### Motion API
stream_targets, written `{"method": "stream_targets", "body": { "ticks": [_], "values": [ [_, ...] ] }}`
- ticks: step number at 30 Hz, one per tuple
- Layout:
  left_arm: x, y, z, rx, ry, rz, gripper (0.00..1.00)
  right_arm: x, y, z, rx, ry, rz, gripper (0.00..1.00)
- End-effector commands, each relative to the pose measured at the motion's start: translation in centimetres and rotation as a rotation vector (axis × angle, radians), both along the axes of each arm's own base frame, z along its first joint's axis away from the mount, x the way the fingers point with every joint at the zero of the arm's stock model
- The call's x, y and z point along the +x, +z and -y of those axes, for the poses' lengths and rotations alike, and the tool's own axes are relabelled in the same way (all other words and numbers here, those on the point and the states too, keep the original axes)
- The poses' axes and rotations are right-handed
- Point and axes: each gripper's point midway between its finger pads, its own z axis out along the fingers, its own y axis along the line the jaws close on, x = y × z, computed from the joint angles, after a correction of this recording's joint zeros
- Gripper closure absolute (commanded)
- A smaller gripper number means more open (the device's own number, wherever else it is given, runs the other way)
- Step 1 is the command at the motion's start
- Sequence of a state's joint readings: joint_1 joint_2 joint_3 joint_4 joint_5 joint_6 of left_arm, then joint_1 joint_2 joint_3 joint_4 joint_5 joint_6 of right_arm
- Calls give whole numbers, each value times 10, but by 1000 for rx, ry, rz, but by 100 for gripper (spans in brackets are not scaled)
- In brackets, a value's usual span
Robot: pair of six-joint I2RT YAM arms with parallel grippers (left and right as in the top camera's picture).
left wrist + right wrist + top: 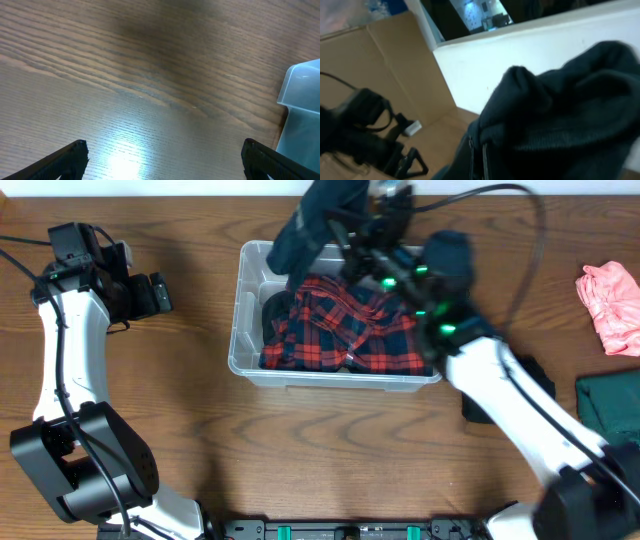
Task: Pack container
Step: 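Carry the black garment with the right gripper and lower it into the bin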
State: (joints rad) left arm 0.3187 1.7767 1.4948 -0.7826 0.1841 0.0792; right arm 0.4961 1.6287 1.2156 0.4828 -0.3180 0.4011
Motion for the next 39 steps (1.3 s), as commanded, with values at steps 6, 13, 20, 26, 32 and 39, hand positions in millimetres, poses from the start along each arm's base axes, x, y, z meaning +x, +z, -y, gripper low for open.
{"method": "stream_targets", "body": {
  "ticks": [6,13,20,26,32,39],
  "values": [
    [1,-3,1,-5,-9,-5,2,24,-45,-32,109,-164,-123,99],
    [1,-3,1,-5,-9,-5,2,26,-73,-51,102,-219,-141,99],
    [0,-3,1,-6,-9,-5,2,30,-90,-55,89,-230,-154,99],
    [0,-3,1,-6,-9,-5,2,33,-96,-55,84,-240,-159,91],
    [0,-3,1,-5,-9,-5,2,25,-96,-65,49,-165,-145,16],
    [0,-3,1,-6,-9,-5,2,12,-96,-61,-205,-132,-86,13]
  ]
}}
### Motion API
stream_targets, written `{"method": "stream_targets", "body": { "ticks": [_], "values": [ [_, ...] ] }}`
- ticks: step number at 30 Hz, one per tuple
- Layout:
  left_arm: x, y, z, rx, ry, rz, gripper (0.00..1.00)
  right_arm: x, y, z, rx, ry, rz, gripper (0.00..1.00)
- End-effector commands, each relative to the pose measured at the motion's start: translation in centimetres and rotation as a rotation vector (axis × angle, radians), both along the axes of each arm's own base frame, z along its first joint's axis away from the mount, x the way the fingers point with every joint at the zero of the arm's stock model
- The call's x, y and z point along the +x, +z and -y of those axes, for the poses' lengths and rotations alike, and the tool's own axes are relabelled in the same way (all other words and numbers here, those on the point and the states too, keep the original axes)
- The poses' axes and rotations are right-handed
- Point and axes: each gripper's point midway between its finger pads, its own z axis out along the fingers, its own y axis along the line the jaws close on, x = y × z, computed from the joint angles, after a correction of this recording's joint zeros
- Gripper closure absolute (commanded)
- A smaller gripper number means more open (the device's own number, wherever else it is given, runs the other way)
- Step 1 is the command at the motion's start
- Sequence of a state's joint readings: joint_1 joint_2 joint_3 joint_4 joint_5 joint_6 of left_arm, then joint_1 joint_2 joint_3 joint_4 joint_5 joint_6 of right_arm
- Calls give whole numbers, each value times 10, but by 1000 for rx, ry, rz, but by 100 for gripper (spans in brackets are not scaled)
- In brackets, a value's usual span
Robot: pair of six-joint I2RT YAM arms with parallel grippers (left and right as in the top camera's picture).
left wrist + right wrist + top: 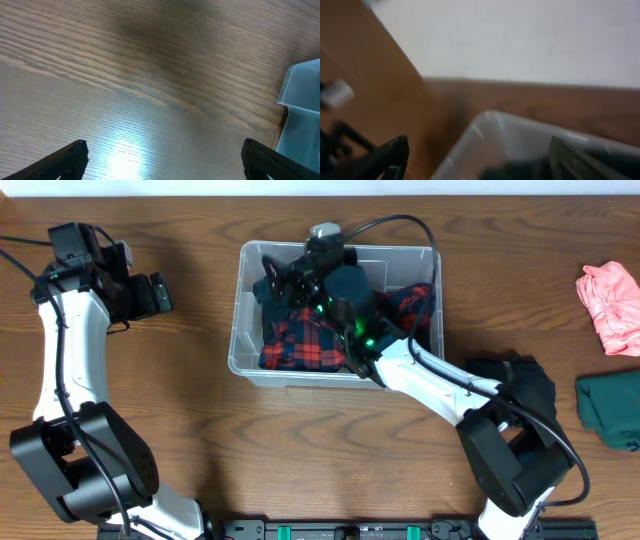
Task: Pack container
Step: 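Carry the black garment with the right gripper and lower it into the bin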
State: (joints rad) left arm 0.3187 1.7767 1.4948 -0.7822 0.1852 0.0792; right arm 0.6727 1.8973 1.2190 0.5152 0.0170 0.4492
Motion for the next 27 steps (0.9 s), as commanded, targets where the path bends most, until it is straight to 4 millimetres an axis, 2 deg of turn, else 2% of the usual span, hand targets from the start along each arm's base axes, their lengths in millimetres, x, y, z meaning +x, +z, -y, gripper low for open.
{"method": "stream_targets", "body": {
  "ticks": [1,3,5,9,11,14,19,23,27],
  "values": [
    [0,-3,1,-5,-8,-6,2,-8,38,3,-170,52,124,13],
    [0,-3,1,-5,-8,-6,2,-5,36,13,-297,46,111,17],
    [0,-3,1,-5,-8,-6,2,1,36,25,-396,28,83,27],
    [0,-3,1,-5,-8,-6,2,11,43,40,-466,18,73,80],
    [0,-3,1,-5,-9,-6,2,16,44,47,-463,3,75,99],
    [0,-3,1,-5,-8,-6,2,22,33,53,-476,-2,50,99],
    [0,-3,1,-5,-8,-6,2,26,-4,46,-505,38,-11,99],
    [0,-3,1,-5,-8,-6,2,30,-43,42,-537,58,-72,99],
    [0,-3,1,-5,-8,-6,2,30,-97,44,-591,71,-176,99]
  ]
}}
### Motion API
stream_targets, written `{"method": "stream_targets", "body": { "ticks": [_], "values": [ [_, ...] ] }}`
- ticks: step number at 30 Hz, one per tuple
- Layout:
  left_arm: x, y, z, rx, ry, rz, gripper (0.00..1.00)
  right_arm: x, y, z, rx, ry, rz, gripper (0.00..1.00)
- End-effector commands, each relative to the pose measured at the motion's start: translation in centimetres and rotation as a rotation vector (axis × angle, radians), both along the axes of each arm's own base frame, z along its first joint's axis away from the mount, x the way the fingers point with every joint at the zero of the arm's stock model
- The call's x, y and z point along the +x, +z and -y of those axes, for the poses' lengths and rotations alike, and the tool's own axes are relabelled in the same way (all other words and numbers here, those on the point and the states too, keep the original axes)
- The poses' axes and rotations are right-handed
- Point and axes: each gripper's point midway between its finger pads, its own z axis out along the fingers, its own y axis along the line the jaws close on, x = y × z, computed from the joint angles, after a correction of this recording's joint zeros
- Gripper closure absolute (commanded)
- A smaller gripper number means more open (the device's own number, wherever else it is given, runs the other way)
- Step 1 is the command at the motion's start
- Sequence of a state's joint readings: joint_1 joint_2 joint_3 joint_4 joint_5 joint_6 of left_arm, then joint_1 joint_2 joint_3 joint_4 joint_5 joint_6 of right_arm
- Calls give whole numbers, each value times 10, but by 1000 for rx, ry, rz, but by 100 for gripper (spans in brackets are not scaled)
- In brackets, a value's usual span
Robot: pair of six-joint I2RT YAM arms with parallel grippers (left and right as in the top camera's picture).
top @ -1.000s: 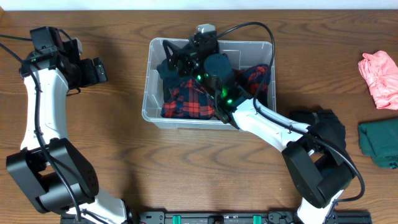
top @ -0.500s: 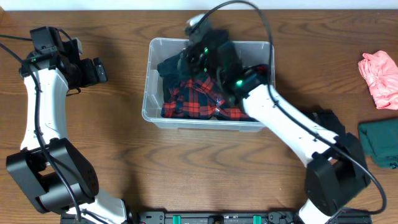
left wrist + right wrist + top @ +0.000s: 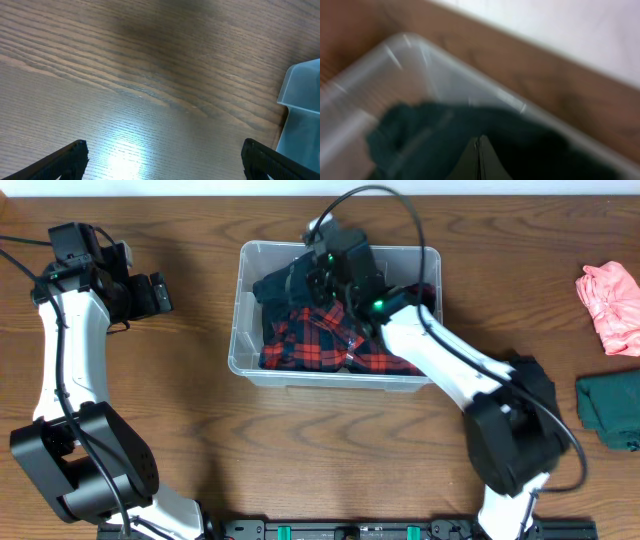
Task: Pack container
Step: 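Carry the black garment with the right gripper and lower it into the bin, then release the black garment and withdraw the right gripper from the bin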
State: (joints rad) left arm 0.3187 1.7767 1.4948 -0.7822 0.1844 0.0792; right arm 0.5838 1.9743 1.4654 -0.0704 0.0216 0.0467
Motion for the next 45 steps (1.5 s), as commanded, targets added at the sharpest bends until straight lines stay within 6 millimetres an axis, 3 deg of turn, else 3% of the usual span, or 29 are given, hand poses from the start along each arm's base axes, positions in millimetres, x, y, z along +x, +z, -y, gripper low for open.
{"method": "stream_targets", "body": {
  "ticks": [1,5,9,12,14,17,20,21,24,25,26,27,30,32,34,37,45],
  "values": [
    [0,-3,1,-5,-9,-6,2,1,-48,2,-55,-5,-87,99],
    [0,-3,1,-5,-9,-6,2,-4,-101,13,-120,-24,-193,99],
    [0,-3,1,-5,-9,-6,2,-7,-136,27,-160,-66,-273,99],
    [0,-3,1,-5,-9,-6,2,-7,-142,31,-163,-77,-292,99],
    [0,-3,1,-5,-9,-6,2,-6,-136,32,-156,-79,-281,99],
    [0,-3,1,-5,-9,-6,2,-2,-109,29,-128,-78,-239,99],
    [0,-3,1,-5,-9,-6,2,2,-57,27,-73,-77,-156,99],
    [0,-3,1,-5,-9,-6,2,2,-38,27,-54,-77,-126,94],
    [0,-3,1,-5,-9,-6,2,-1,25,31,9,-80,-31,54],
    [0,-3,1,-5,-9,-6,2,-5,49,35,31,-81,2,35],
    [0,-3,1,-5,-9,-6,2,-8,68,38,48,-82,29,7],
    [0,-3,1,-5,-9,-6,2,-13,88,42,67,-83,58,1],
    [0,-3,1,-5,-9,-6,2,-29,143,56,117,-89,136,1],
    [0,-3,1,-5,-9,-6,2,-39,165,70,111,-103,170,1],
    [0,-3,1,-5,-9,-6,2,-45,180,94,78,-131,195,1],
    [0,-3,1,-5,-9,-6,2,-40,179,151,75,-334,148,1],
    [0,-3,1,-5,-9,-6,2,-38,111,332,192,-913,-156,5]
  ]
}}
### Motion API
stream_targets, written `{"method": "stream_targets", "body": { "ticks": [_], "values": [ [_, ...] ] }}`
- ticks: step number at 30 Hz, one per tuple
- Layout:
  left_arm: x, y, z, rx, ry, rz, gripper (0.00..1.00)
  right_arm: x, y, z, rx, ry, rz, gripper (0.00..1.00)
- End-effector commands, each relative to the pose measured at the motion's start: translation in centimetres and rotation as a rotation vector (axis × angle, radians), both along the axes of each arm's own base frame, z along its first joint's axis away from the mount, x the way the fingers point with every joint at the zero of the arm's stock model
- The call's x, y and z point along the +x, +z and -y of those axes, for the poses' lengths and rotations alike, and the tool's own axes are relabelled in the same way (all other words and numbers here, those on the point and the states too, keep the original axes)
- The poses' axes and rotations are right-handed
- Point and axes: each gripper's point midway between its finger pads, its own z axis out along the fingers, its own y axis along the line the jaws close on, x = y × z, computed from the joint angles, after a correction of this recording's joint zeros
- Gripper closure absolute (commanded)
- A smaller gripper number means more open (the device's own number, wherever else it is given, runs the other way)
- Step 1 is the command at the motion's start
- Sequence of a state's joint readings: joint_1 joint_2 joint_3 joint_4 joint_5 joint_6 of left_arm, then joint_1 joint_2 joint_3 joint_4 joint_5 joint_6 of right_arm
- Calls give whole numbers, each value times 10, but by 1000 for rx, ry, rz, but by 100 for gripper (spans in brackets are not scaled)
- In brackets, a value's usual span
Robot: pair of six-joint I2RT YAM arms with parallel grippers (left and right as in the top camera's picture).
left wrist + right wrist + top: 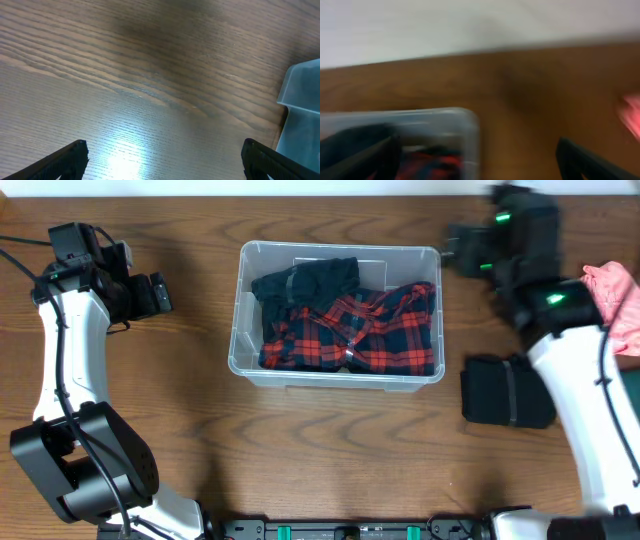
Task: Pack container
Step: 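Release the black garment and withdraw the right gripper from the bin, then reach the right gripper to the pink shirt and grasp it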
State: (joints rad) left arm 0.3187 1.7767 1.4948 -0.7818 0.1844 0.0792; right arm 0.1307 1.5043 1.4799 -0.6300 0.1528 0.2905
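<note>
The clear plastic container (236, 330) holds a red plaid shirt (360, 330) and a dark garment (305, 280) at its back left. My right gripper (455, 250) hovers open and empty just past the container's back right corner (470, 125); its wrist view is blurred. My left gripper (150, 292) stays open over bare wood left of the container (300, 115). A folded black garment (505, 390), a pink cloth (612, 305) and a green cloth (610, 410) lie on the table to the right.
The wooden table (330, 460) runs to a white wall at the back. The left arm's white links (65, 370) stand along the left side. The right arm (590, 410) stretches over the garments on the right.
My right gripper was down inside the container on the dark garment. It now stands open outside the back right corner, and the dark garment lies in the container's back left.
My right gripper held a dark garment above the container's back. Then it was low over the plaid shirt with the garment, then at the back left of the container. Now the garment lies inside and the gripper is out, empty. My left arm never moved.
</note>
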Motion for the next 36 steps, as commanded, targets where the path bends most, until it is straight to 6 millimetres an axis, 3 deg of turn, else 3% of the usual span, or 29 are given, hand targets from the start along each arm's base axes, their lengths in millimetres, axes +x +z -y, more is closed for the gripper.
{"method": "stream_targets", "body": {
  "ticks": [1,8,15,22,29,36],
  "values": [
    [0,-3,1,-6,-9,-6,2,-1,-24,68,106,-258,-58,4],
    [0,-3,1,-5,-9,-6,2,-2,-81,175,134,-503,-165,4],
    [0,-3,1,-6,-9,-6,2,-19,-156,256,204,-690,-287,4],
    [0,-3,1,-5,-9,-6,2,-48,-202,306,259,-805,-366,5],
    [0,-3,1,-6,-9,-6,2,-38,-213,326,384,-639,-284,8],
    [0,-3,1,-6,-9,-6,2,-52,-230,349,392,-650,-292,9]
  ]
}}
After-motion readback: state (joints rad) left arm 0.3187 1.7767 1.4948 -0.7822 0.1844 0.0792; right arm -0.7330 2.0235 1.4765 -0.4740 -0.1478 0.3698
